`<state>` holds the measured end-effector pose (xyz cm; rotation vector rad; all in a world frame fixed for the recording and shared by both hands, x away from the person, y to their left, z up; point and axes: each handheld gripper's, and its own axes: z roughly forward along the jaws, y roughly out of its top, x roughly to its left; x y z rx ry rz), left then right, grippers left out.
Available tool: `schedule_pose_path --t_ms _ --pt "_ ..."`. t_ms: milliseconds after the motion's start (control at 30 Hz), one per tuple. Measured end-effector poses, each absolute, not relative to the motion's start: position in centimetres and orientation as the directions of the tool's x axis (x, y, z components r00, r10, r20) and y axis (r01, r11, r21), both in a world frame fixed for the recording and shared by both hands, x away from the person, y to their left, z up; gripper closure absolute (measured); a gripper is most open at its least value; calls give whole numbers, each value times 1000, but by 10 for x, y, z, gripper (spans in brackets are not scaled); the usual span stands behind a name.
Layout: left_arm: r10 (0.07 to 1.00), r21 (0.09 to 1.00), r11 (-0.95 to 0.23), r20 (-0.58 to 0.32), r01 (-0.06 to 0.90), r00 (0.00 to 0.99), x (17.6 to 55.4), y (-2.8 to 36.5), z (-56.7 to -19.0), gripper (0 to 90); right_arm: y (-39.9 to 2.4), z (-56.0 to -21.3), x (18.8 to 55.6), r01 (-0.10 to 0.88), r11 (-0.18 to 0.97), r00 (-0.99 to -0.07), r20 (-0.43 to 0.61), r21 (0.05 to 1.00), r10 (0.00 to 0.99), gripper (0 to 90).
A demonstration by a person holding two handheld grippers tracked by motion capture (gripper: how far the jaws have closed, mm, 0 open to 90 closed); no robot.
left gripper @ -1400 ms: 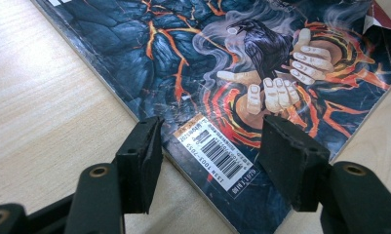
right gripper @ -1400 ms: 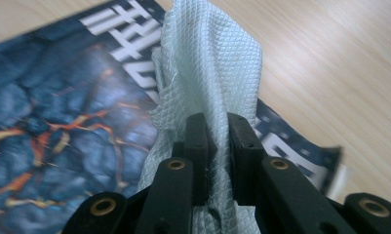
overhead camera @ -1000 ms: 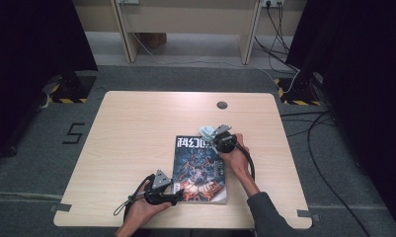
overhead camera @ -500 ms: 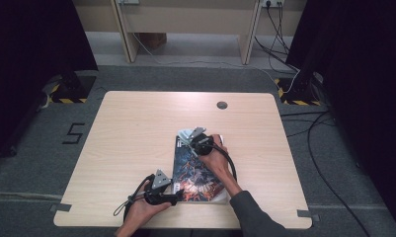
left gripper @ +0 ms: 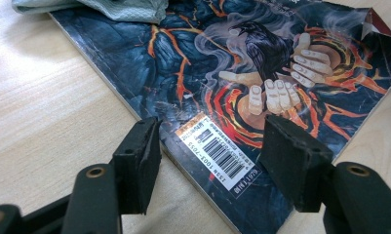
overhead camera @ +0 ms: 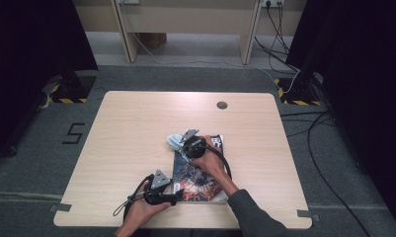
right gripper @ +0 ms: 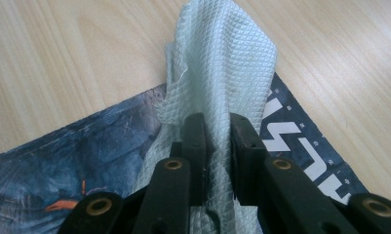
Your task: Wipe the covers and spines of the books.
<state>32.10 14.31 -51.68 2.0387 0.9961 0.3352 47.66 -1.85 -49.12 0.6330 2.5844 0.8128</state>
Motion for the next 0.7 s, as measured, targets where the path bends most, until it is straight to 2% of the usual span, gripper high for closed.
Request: schedule_pose_path --t_ms 300,400,467,533,700 --pt "752 772 -347 -111 533 650 322 144 -517 368 -29 -490 484 316 748 -811 -243 584 533 789" --pt "746 775 -364 -90 517 660 322 143 -517 365 -43 -489 488 347 738 -789 -244 579 563 789" --pt "750 771 -356 -102 528 654 323 144 -517 344 -49 -490 488 359 726 -780 -239 587 578 789" --pt "750 746 -374 -106 551 653 323 147 -514 284 -54 -490 489 368 718 -775 -231 591 588 789" --pt "749 740 -384 -99 552 655 313 158 -510 279 -57 -490 490 379 709 -770 -222 595 598 788"
